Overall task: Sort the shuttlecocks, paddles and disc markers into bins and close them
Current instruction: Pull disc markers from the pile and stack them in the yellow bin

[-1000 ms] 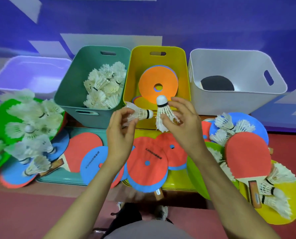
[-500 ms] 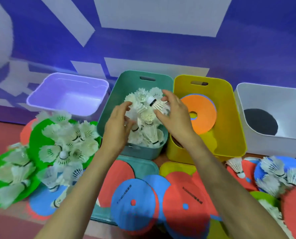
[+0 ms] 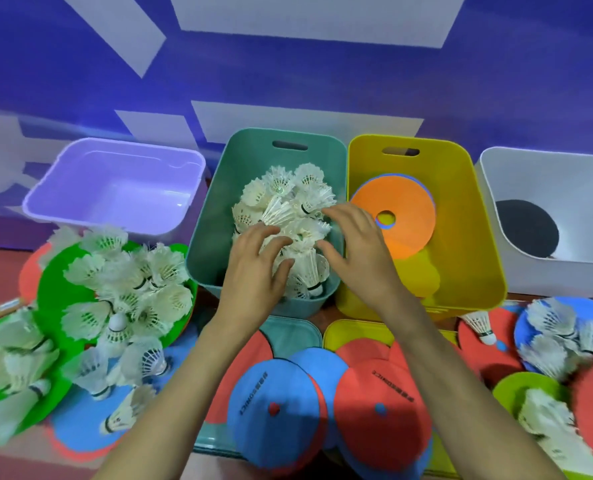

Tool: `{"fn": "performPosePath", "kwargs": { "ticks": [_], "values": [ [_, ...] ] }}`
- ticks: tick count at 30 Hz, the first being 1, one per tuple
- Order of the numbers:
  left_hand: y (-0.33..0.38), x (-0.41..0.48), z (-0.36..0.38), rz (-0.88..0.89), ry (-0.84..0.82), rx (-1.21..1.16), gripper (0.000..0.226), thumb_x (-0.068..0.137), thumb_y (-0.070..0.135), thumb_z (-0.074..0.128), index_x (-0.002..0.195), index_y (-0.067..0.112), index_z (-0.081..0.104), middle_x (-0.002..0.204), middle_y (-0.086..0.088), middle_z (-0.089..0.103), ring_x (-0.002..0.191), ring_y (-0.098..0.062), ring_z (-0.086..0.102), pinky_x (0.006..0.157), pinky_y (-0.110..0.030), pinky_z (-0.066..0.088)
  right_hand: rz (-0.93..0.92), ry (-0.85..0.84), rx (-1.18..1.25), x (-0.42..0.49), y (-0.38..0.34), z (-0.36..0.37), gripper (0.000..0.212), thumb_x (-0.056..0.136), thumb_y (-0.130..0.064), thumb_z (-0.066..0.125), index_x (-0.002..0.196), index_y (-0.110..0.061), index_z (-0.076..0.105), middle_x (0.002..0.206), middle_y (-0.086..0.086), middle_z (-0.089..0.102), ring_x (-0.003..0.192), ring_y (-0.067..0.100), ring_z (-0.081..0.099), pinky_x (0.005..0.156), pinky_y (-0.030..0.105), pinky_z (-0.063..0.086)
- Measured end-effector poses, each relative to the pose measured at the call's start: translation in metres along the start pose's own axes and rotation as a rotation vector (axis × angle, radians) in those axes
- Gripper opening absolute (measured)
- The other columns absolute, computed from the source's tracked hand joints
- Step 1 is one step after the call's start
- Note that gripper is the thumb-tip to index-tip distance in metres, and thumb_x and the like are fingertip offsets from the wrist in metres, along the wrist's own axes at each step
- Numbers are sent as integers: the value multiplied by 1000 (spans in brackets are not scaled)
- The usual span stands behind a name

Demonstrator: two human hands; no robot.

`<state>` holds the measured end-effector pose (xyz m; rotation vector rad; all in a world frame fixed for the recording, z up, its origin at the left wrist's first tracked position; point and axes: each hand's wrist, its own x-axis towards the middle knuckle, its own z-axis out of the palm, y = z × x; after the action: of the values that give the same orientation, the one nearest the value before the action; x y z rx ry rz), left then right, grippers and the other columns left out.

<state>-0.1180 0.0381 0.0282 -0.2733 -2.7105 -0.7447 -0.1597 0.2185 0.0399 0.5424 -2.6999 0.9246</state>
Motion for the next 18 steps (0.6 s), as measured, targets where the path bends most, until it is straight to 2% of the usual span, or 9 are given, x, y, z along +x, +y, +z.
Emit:
{"fn": "performPosePath", "kwargs": {
  "ticks": [4,8,13,16,18],
  "values": [
    [56,-22,11,104,69,-70,17,87,19,60,101,11,65,104,-5,59,99,-26,56,85,-38,43,35,113,-4,-49,10,-37,33,88,-24,57,118,-10,59,116,5,59,112,19,49,98,31,38],
    [112,-52,39,221,26,-134,15,86,16,63,99,9,67,102,-5,60,97,-24,56,83,-33,41,106,166,-41,-113,36,-79,29,88,-23,54,114,-10,61,111,5,60,106,20,52,94,30,39],
    [174,-88,84,216,-182,-180,19,88,26,57,104,17,62,110,-2,54,101,-22,55,85,-34,42,270,174,-69,-196,83,-121,30,89,-25,51,112,-10,61,113,6,60,108,19,50,97,30,37],
    [204,-108,112,188,-346,-192,25,87,31,51,105,18,61,115,-7,54,104,-25,56,89,-32,44,371,178,-76,-236,111,-140,29,84,-20,56,110,-9,62,110,9,59,106,20,48,95,30,36],
    [222,-118,128,172,-436,-203,33,83,34,49,108,15,61,115,-11,55,104,-28,58,89,-35,48,437,162,-81,-257,126,-151,32,80,-17,57,111,-8,61,109,11,57,105,26,50,94,34,39]
  ]
}}
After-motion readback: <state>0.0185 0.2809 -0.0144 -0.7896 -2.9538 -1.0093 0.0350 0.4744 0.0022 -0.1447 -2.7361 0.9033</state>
